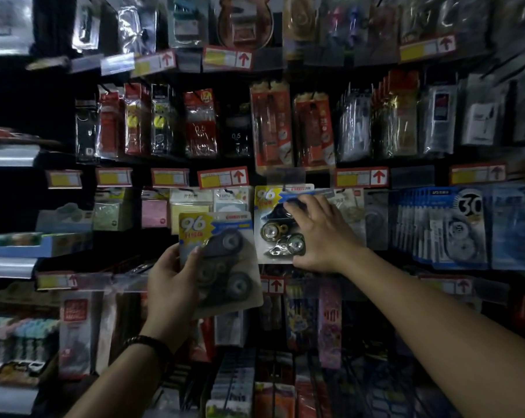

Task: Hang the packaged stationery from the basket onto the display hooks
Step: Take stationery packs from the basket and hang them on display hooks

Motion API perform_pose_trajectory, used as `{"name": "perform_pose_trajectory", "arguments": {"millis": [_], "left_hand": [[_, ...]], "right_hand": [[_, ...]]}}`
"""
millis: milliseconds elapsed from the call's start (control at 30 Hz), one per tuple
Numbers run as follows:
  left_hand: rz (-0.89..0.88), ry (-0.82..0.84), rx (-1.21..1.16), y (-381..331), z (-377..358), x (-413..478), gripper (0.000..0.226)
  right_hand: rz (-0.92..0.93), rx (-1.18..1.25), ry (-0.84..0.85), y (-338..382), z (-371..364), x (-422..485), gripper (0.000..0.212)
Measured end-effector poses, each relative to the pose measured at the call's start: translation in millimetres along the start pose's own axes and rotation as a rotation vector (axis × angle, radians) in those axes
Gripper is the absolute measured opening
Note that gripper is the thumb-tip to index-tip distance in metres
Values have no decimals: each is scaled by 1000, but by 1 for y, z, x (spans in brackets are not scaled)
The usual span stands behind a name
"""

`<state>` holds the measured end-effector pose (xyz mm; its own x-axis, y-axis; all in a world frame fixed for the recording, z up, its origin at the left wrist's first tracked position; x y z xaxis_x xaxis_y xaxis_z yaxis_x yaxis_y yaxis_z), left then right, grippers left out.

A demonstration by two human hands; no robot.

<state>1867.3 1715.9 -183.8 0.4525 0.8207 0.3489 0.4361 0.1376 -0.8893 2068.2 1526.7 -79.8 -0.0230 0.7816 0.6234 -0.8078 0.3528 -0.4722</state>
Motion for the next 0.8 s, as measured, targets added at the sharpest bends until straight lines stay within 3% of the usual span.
{"name": "perform_pose_trajectory", "arguments": {"millis": [367,500,567,700,800], "left_hand": [[29,129,-22,-2,-27,-4,20],[50,154,-40,4,-39,-2,18],[79,179,-61,9,-47,-2,19],[93,244,-72,13,-68,-7,19],[80,272,-61,14,-79,-14,15]], "right_hand": [[-53,41,74,2,-14,5,112],[8,147,-214,20,23,-14,67],[101,198,-362,35,44,-28,58],[286,156,-169,71,34,-45,104],[278,135,-85,76,22,-52,117]]}}
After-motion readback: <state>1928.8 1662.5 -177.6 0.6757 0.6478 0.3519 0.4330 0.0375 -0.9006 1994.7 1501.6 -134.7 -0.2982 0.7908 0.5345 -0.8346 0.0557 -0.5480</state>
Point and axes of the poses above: each hand's wrist, its own x-axis towards the middle knuckle, its own z-axis out of the back of the hand, y = z × x, the point moved 10 cm from there along x, towards the middle knuckle, and after that the axes turned 15 degrees about z, right-handed, at the moved point
